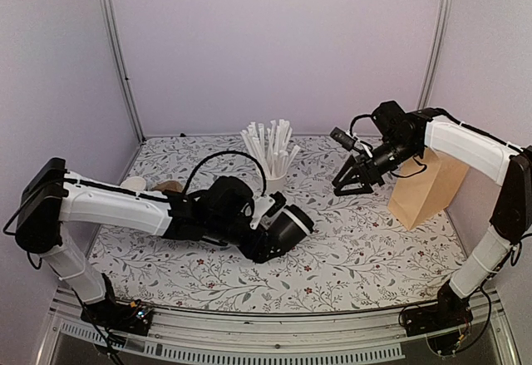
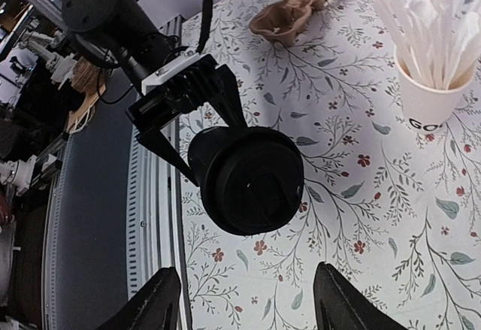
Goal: Pack the takeout coffee
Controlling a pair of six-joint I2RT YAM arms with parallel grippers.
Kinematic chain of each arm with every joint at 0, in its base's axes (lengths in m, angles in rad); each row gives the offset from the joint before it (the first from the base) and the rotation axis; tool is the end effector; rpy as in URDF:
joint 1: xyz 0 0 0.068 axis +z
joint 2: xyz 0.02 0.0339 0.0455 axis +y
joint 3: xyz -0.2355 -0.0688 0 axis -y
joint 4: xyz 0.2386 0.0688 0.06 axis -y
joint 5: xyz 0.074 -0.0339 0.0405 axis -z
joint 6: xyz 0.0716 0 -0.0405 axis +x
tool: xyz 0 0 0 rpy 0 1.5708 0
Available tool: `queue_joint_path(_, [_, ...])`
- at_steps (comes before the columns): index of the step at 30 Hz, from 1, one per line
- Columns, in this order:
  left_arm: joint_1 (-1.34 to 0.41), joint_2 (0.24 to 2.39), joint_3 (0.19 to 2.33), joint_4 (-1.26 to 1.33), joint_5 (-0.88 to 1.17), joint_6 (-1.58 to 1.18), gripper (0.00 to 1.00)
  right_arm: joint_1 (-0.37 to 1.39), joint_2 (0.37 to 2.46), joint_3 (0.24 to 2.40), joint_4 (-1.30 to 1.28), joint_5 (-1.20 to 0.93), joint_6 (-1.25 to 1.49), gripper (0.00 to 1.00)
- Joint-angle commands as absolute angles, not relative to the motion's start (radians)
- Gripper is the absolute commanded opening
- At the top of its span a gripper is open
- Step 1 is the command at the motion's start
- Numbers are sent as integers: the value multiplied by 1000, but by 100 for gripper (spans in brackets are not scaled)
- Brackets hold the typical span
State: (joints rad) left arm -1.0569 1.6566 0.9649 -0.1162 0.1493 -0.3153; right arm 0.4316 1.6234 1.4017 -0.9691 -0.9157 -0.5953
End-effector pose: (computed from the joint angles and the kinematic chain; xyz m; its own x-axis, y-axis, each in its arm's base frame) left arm 0.1688 -0.3207 0.1375 -0.6205 0.4755 -0.6236 0.7565 0.5722 -0.3165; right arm 0.2687 0.1863 0.2455 -0.4057 -0.5630 -0.7201 -0.9052 0.1385 0.4017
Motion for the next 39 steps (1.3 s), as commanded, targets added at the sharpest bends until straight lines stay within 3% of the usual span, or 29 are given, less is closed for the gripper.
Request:
queue_joint_path(1, [-1071, 1562, 873, 197, 247, -290, 70, 449, 1610, 1451, -1095, -1104, -752, 75])
queue_joint_path(5, [-1072, 1519, 823, 283, 278, -277, 70, 510, 1589, 1464, -1045, -1026, -735, 84])
queue_joint_path(27, [-1084, 1482, 790, 359, 349, -266, 68, 654, 1686, 1540, -1029, -938, -688, 86])
queue_joint_path(33, [-1085, 1488, 790, 371, 330, -260, 68, 662, 1706, 1551, -1101, -1007, -739, 80])
queue_joint_path(39, [-1085, 1502, 788, 379, 299, -253, 72, 667, 1735, 1568, -1144, -1030, -770, 63])
